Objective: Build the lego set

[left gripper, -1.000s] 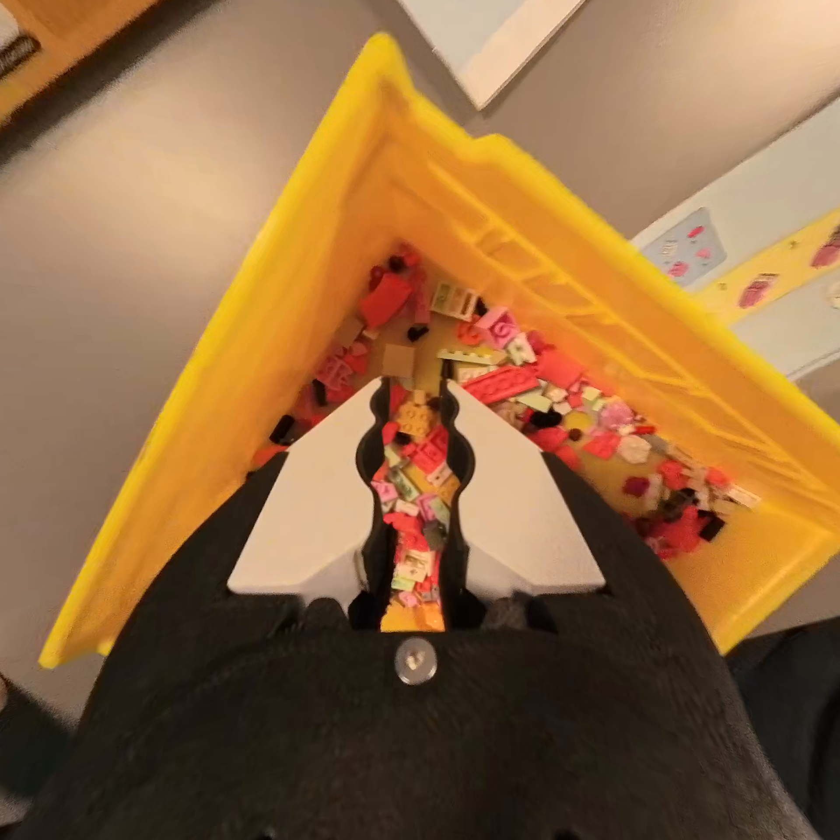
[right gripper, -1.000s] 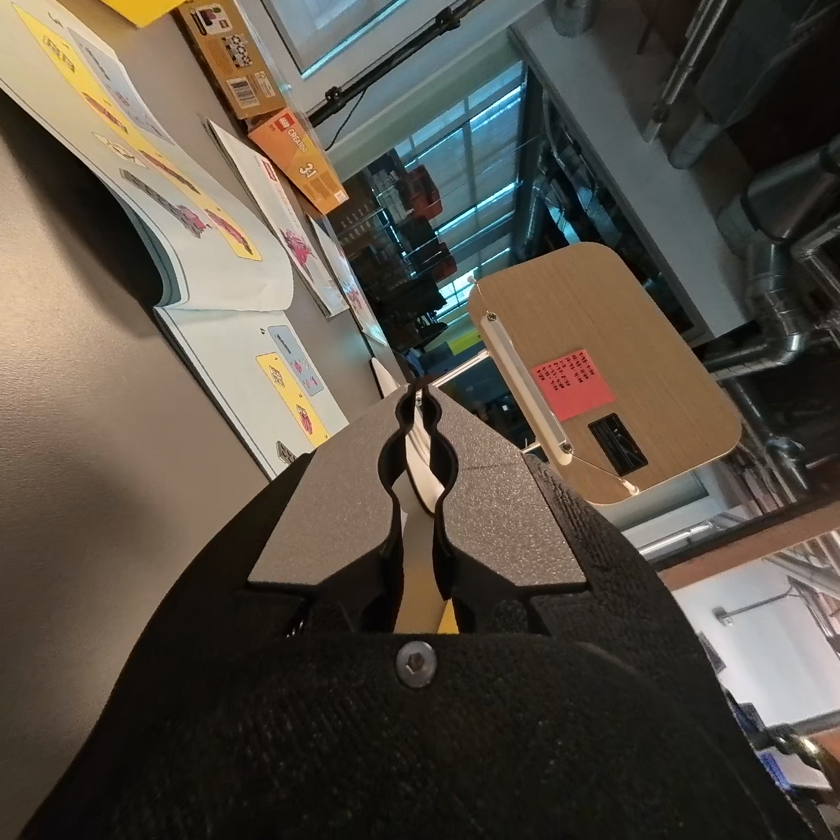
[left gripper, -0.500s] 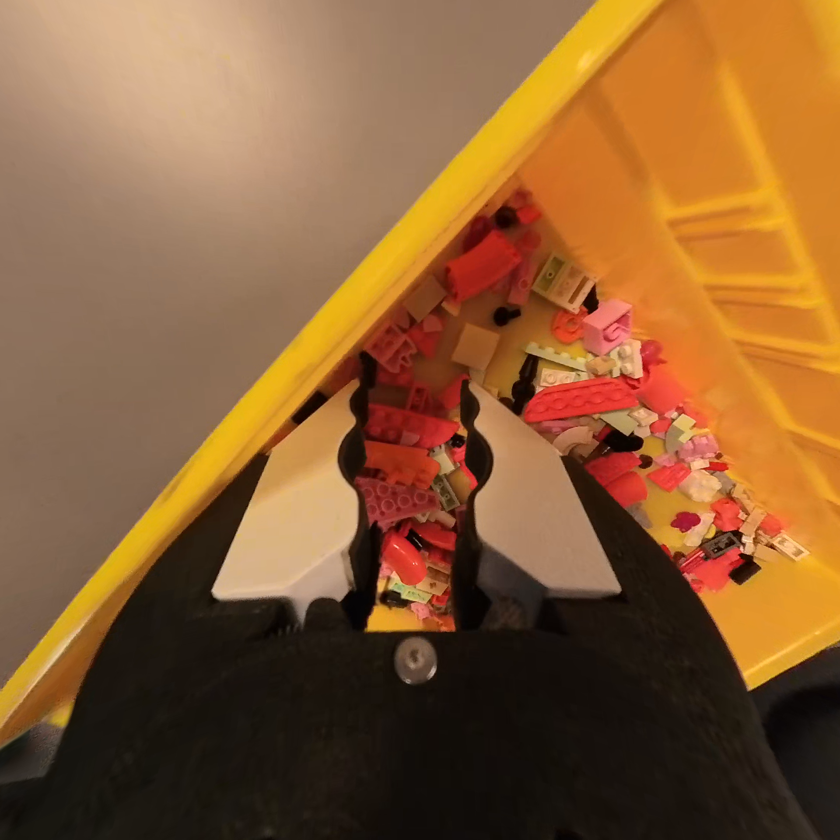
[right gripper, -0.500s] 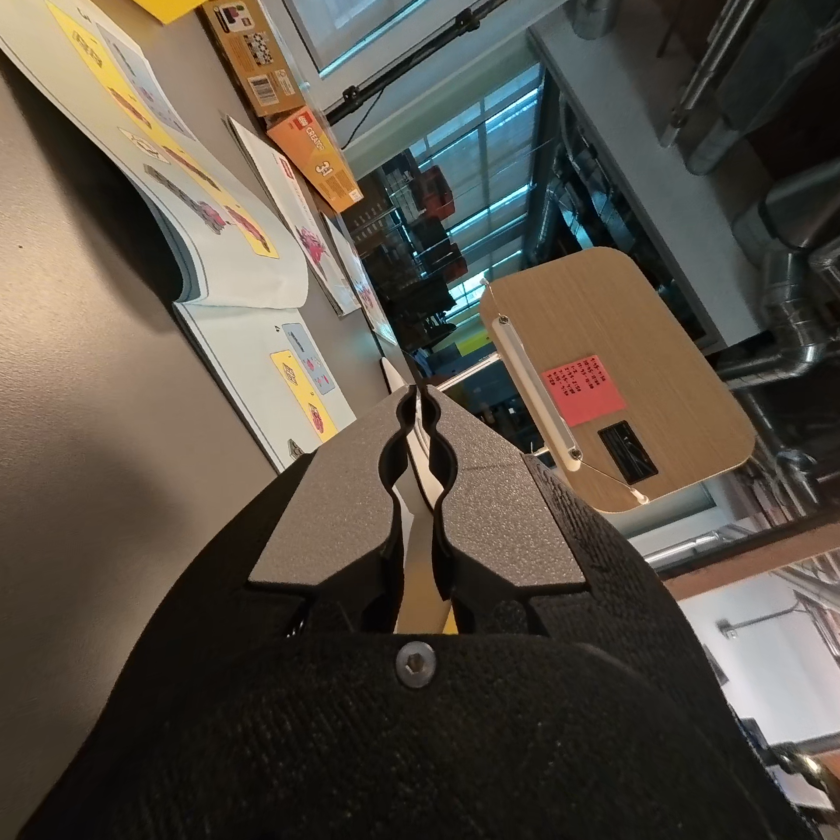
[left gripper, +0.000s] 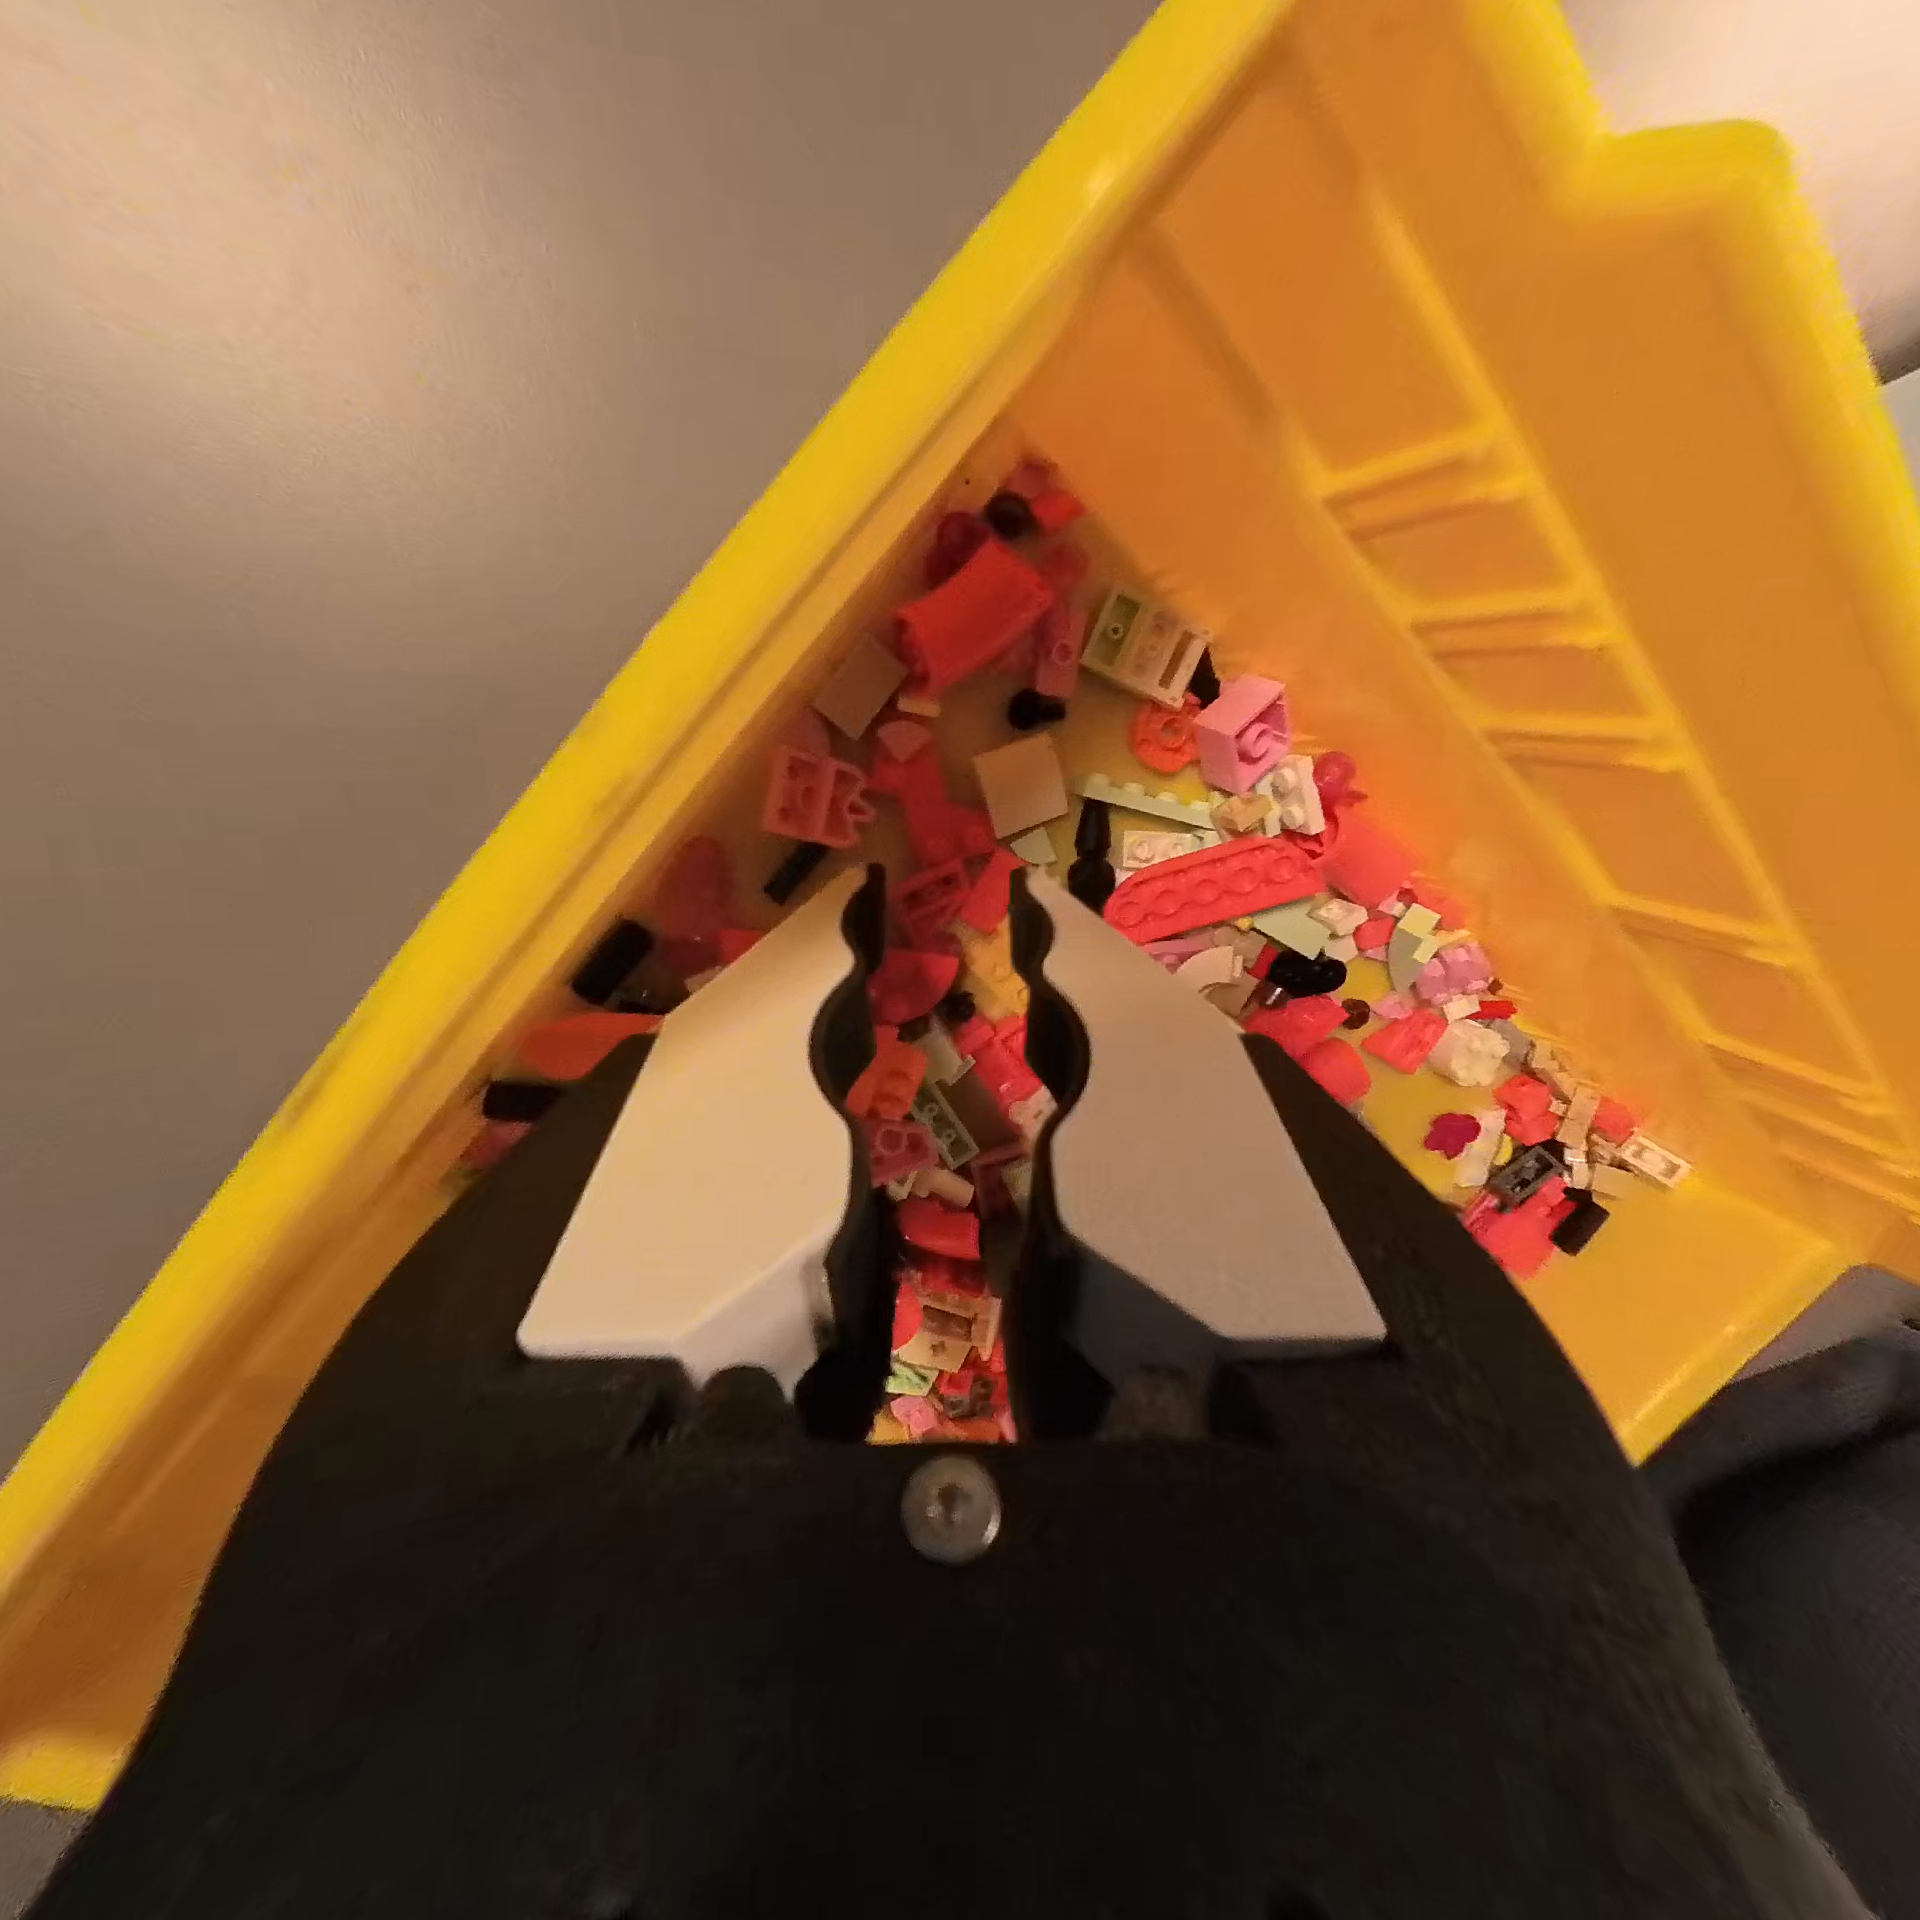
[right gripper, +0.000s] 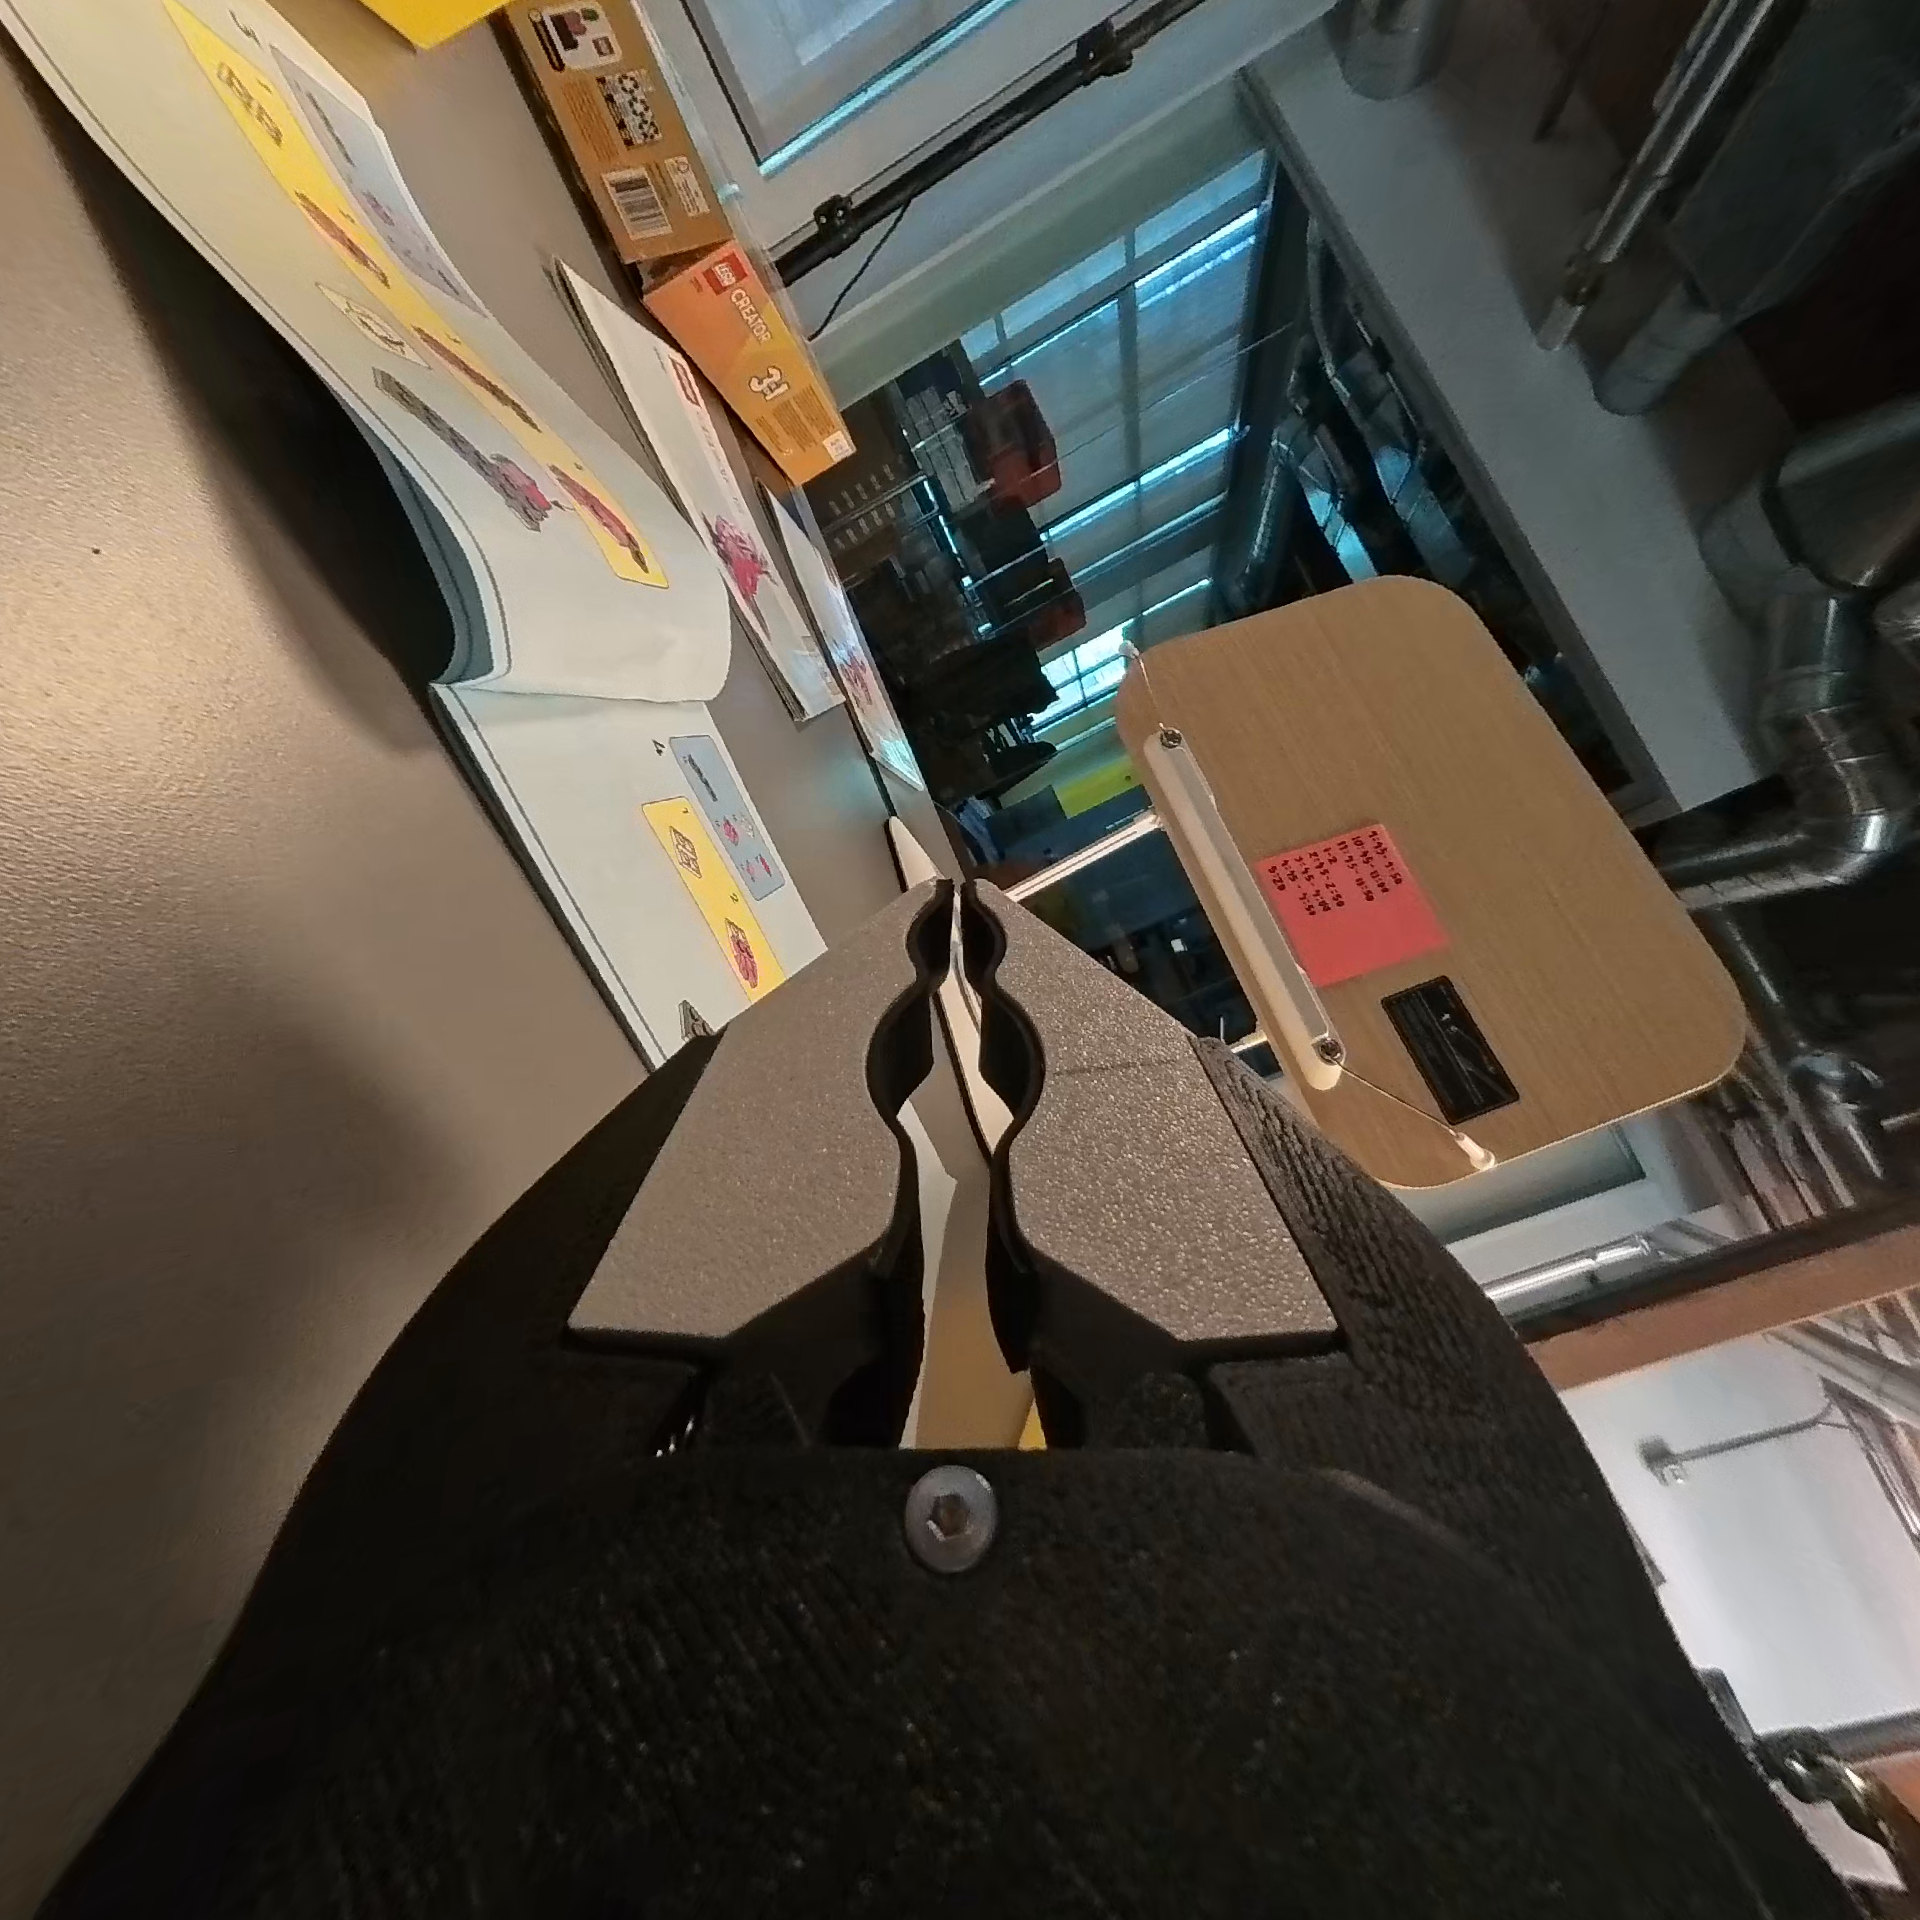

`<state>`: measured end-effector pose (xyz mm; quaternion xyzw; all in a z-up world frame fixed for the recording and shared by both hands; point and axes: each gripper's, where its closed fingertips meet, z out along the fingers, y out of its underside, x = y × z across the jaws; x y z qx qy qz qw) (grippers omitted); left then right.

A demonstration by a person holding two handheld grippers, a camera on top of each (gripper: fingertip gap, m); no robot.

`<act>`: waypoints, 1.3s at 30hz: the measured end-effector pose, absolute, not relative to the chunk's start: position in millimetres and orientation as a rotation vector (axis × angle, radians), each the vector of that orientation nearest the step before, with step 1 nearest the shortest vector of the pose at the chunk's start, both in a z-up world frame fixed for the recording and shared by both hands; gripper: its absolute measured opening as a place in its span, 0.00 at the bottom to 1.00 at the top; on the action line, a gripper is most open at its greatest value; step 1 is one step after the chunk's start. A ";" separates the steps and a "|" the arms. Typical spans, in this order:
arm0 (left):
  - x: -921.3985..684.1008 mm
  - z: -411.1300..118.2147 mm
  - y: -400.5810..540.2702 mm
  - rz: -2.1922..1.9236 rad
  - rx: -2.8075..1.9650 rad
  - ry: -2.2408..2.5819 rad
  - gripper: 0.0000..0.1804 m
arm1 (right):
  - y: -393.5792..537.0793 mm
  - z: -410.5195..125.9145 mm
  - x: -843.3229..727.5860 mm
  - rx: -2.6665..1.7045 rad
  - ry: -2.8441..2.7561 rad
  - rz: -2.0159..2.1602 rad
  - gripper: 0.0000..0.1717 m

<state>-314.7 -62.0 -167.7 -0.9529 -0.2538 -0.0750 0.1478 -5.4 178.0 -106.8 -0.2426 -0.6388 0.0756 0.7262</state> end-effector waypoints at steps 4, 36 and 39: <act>-316.1 -172.6 -63.4 -0.204 -2.763 -0.720 0.09 | 178.3 -107.2 -5.6 -0.536 -1.411 0.166 0.00; -314.9 -176.9 -66.0 -0.144 -2.782 -0.638 0.01 | 177.9 -108.8 -6.0 -0.533 -1.420 0.164 0.00; -314.0 -178.1 -65.6 -0.153 -2.774 -0.637 0.01 | 177.7 -108.9 -5.9 -0.532 -1.421 0.164 0.00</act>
